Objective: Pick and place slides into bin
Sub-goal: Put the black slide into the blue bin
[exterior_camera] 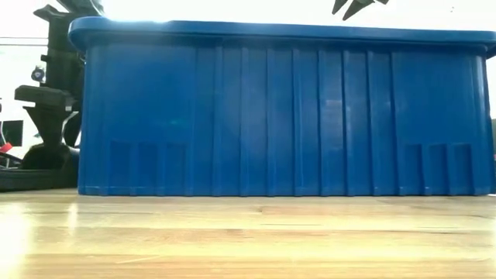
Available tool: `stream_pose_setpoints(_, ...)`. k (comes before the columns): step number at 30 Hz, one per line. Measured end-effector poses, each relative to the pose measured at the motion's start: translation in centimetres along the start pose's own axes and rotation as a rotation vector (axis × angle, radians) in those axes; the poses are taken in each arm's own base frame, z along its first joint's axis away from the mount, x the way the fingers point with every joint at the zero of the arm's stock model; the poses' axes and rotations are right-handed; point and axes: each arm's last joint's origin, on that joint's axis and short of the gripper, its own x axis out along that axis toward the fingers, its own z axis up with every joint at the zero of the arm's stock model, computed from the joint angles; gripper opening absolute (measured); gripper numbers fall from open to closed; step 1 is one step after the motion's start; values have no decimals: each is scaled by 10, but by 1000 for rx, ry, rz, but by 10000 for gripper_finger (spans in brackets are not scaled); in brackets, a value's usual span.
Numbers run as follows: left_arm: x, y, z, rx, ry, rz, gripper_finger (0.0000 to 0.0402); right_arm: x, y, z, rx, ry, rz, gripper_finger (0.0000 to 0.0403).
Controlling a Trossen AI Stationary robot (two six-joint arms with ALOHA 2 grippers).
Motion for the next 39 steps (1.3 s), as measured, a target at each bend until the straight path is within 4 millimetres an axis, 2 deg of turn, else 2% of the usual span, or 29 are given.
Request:
stream_pose_setpoints(4, 0, 1, 1, -4, -3, -9, 272, 0, 0, 0, -13, -1, 0, 194)
stream_pose_setpoints(7, 1, 1, 1, -4, 3, -33, 235, 0, 0, 0, -21, -6, 1, 194)
stream_pose_setpoints(10, 1, 2, 2, -5, 7, -38, 176, 0, 0, 1, -20, -7, 2, 194)
stream_pose_setpoints(15, 3, 7, 3, -22, 8, -52, 41, -1, 0, 0, -32, -9, 2, 194)
stream_pose_setpoints(17, 3, 9, 4, -31, 8, -63, 13, -1, 0, 0, -47, -9, 2, 194)
stream_pose_setpoints(22, -2, 11, 2, -29, 6, -75, 2, -1, 0, 2, -63, -23, 4, 194)
stream_pose_setpoints(30, -22, 19, -14, 5, 134, -52, 0, -1, 0, 2, -63, -27, 5, 194)
stream_pose_setpoints(39, -28, 22, -23, 7, 174, -52, 0, -1, 0, 2, -62, -28, 6, 194)
